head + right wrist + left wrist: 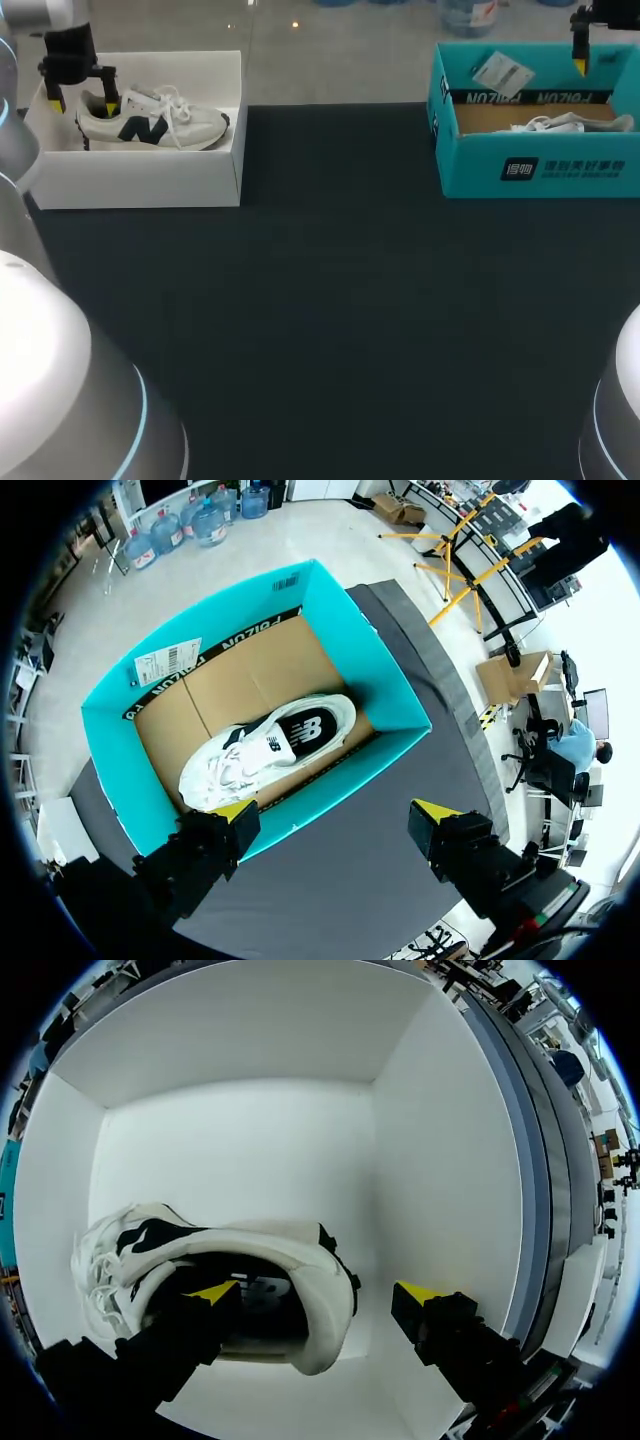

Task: Take the shoe out of the shoebox, open the shoe tongue, remove and reinsert the insole, then place the shoe into the shoebox

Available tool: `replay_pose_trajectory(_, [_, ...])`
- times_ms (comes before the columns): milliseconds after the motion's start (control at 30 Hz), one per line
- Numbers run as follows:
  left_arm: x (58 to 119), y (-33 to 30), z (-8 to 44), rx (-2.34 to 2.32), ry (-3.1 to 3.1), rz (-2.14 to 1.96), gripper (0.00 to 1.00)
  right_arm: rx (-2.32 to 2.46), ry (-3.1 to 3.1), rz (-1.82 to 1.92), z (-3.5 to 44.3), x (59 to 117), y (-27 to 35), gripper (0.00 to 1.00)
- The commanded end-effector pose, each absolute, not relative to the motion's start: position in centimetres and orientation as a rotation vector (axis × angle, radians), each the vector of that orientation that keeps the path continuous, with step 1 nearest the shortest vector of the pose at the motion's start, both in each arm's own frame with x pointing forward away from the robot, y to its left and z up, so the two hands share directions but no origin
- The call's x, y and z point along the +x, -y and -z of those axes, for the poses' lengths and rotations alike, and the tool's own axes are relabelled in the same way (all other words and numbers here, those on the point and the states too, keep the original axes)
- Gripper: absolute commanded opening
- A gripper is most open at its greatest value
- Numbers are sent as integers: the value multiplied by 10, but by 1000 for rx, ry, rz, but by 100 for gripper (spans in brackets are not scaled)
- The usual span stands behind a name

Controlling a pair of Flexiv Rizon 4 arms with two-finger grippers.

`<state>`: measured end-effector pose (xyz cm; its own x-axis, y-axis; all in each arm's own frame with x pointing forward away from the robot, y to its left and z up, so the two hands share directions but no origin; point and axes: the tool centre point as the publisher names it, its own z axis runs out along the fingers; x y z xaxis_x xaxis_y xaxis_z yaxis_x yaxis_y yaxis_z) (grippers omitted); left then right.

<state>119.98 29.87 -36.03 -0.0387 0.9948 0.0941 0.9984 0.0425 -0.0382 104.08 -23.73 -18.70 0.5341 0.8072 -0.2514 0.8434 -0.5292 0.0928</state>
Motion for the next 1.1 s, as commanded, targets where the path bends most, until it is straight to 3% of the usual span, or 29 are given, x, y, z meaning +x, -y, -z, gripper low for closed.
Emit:
replay_pose_trajectory(33, [1214, -302, 369, -2045, 2143, -77, 100, 2569, -1400, 261, 187, 1041, 237, 100])
replay_pose_trajectory(233, [1221, -305, 371, -2051, 2132, -52, 100, 2569, -1400, 261, 187, 1041, 237, 100])
replay_pose_trajectory(333, [1222, -307, 370, -2051, 2138, -56, 16, 2569, -1400, 261, 187, 1041, 237, 100])
replay_pose_trajectory(367, [1222, -308, 370, -2051, 2139, -55, 0, 2569, -1400, 261, 187, 1041, 237, 100])
replay_pose_trajectory(800, [1218, -313, 358, -2103, 2141, -48, 0, 2569, -1400, 261, 187, 1041, 237, 100])
replay_pose_trajectory(1100, [1209, -313, 319, -2191, 2174, 1, 0, 2569, -1400, 261, 187, 1041, 237, 100])
